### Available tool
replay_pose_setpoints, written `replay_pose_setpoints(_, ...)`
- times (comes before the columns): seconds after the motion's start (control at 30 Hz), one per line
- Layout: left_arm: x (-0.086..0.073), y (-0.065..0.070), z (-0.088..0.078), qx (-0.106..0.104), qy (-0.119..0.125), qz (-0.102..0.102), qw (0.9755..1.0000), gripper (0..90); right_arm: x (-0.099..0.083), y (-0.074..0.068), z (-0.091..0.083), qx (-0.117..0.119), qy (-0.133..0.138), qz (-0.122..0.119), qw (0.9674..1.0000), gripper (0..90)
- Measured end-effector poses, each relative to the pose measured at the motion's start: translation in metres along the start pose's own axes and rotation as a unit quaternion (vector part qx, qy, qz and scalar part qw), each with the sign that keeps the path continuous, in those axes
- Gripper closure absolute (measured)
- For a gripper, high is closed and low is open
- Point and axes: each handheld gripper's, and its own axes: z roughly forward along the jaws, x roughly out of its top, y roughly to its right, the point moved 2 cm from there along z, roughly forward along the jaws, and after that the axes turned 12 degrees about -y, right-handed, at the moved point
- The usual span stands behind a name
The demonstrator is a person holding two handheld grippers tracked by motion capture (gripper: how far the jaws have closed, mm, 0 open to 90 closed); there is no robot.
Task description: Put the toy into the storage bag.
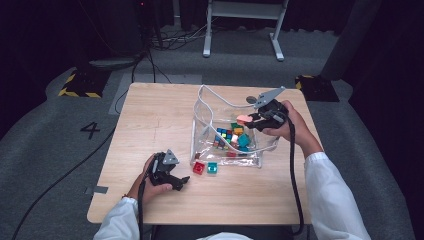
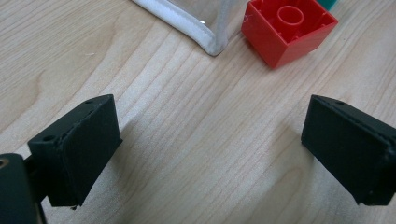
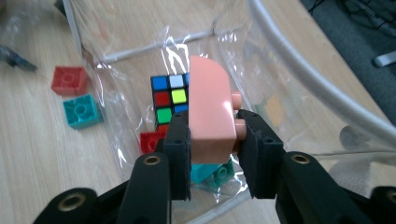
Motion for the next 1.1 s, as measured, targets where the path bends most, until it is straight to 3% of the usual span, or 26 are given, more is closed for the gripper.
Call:
replay_pose_setpoints(0.2,0.0,0.0,0.0,0.0,-0.001,0.0,1.0,4.6,0.006,-0.002,0.015,-0.006,-0.071,-0.023,0.9972,66.5)
replay_pose_setpoints(0.33,0.0,0.0,0.0,0.0,0.0,0.0,1.0,4.6,0.008,-0.004,0.022,-0.001,-0.104,-0.041,0.9937,66.5)
replay_pose_setpoints(0.57,0.0,0.0,0.0,0.0,-0.001,0.0,1.0,4.6,-0.003,-0.001,0.026,0.003,-0.151,-0.046,0.9875,66.5)
replay_pose_setpoints(0.67,0.0,0.0,0.0,0.0,0.0,0.0,1.0,4.6,-0.011,0.002,0.024,0.006,-0.152,-0.043,0.9874,66.4)
replay_pose_setpoints(0.8,0.0,0.0,0.0,0.0,0.0,0.0,1.0,4.6,-0.024,0.007,0.017,0.01,-0.135,-0.024,0.9905,66.4)
replay_pose_setpoints(1.1,0.0,0.0,0.0,0.0,0.0,0.0,1.0,4.6,-0.038,0.01,0.009,0.019,-0.074,-0.004,0.9971,64.2)
